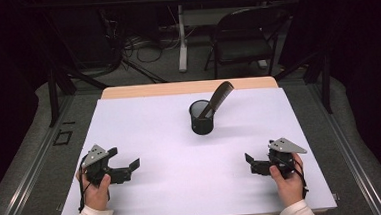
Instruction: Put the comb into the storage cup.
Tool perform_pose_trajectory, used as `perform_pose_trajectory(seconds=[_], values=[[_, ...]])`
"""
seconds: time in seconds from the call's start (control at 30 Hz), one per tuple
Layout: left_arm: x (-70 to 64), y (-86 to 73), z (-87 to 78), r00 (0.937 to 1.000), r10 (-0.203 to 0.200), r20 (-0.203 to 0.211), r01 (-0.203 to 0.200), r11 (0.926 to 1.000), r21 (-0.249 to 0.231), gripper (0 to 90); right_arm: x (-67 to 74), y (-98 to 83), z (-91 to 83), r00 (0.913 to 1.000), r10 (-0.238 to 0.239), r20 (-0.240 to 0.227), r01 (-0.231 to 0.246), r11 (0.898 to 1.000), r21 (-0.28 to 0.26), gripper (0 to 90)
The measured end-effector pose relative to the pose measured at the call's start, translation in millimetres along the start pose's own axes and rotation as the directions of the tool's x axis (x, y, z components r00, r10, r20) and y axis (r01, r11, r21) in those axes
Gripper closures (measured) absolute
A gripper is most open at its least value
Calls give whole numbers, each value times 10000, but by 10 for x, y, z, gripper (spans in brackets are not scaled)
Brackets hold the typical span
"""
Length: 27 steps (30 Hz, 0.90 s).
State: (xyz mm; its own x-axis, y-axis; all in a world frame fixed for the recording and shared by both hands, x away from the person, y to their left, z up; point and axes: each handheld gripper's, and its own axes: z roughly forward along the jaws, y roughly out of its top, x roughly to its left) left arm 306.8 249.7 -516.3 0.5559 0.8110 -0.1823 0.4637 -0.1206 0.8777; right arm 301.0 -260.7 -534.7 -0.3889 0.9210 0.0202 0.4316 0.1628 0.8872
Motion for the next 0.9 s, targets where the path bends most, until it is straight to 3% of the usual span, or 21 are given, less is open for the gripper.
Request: perform_pose_trajectory(seconds=[0.9], values=[[38, -32, -29, 9998, -71, -172, 71, 10000, 3, 3, -21, -6, 58, 9999, -54, 92, 52, 9997, 249, 0]])
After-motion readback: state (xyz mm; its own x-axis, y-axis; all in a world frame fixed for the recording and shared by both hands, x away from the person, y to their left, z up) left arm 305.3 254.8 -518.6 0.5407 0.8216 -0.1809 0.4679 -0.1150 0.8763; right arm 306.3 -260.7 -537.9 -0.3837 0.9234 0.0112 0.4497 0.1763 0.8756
